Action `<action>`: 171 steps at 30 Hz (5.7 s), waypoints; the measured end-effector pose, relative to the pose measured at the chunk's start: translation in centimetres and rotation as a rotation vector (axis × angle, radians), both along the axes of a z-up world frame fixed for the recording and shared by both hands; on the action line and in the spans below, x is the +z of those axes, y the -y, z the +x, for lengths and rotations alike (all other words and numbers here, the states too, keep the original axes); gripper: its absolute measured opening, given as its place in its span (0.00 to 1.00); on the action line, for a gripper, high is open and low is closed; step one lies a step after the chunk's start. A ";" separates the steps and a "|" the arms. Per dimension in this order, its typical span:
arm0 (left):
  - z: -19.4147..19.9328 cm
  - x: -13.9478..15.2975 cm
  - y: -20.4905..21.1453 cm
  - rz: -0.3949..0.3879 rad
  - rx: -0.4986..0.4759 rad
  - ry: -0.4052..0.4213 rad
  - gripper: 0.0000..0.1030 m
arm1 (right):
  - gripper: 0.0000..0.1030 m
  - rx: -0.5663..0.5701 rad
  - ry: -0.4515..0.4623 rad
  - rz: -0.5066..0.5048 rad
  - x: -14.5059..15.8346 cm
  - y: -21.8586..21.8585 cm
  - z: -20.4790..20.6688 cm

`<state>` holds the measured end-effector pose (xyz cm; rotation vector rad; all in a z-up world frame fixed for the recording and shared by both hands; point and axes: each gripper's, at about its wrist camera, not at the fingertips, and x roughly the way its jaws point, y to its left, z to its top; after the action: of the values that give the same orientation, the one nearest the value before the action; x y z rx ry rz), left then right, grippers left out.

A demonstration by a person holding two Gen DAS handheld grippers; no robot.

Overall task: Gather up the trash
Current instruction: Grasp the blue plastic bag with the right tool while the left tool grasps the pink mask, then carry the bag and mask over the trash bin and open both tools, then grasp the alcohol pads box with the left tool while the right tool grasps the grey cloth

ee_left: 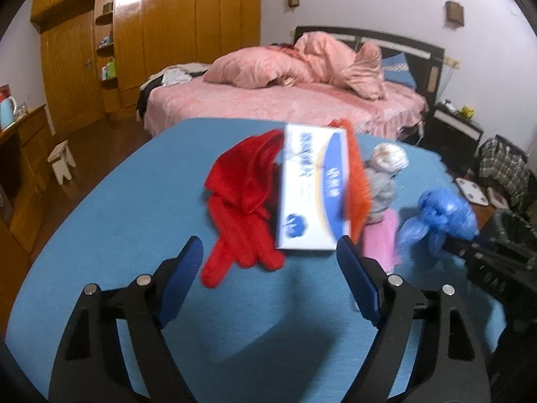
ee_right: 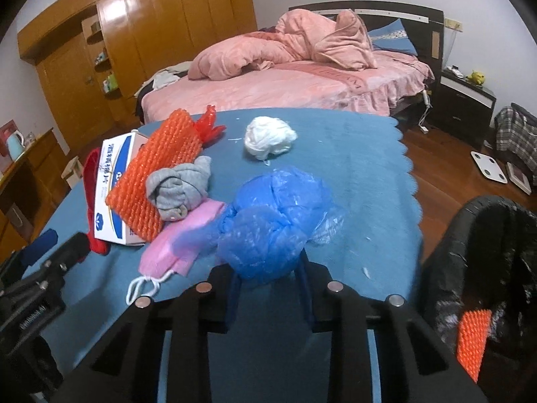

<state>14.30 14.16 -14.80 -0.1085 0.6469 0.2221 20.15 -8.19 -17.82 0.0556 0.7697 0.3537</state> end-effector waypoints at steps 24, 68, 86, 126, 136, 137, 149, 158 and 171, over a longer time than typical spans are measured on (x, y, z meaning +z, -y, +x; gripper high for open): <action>4.4 -3.9 5.5 -0.148 -0.297 -0.190 0.07 | 0.29 -0.018 -0.032 0.000 -0.7 1.1 0.6; -3.9 7.2 9.8 -0.096 -0.386 0.148 0.05 | 0.29 -0.100 0.126 0.035 6.5 8.4 -6.0; -2.8 7.5 20.0 -0.127 -0.626 0.136 0.05 | 0.29 -0.340 0.121 0.016 6.6 19.8 -9.0; -2.1 3.5 9.8 -0.036 -0.315 0.062 0.82 | 0.94 -0.279 0.158 -0.027 5.3 14.7 -8.4; -2.5 2.6 3.4 0.001 -0.175 0.043 0.82 | 0.94 -0.143 0.186 -0.030 5.6 7.7 -6.5; -2.5 2.5 3.0 0.002 -0.166 0.041 0.82 | 0.94 -0.135 0.186 -0.031 5.5 7.3 -6.3; -1.4 0.7 -0.6 -0.016 -0.091 0.000 0.74 | 0.94 -0.068 0.129 -0.053 3.2 2.4 -3.6; 1.6 0.3 0.2 -0.024 -0.106 -0.008 0.67 | 0.94 -0.082 0.118 -0.058 2.7 2.7 -2.9; 5.4 -1.8 1.2 -0.031 -0.103 -0.137 0.68 | 0.94 -0.081 0.125 -0.052 2.9 3.2 -2.6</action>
<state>19.70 12.92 -16.55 -0.0902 0.7903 0.1213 17.59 -11.36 -14.94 0.0157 0.6507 0.2572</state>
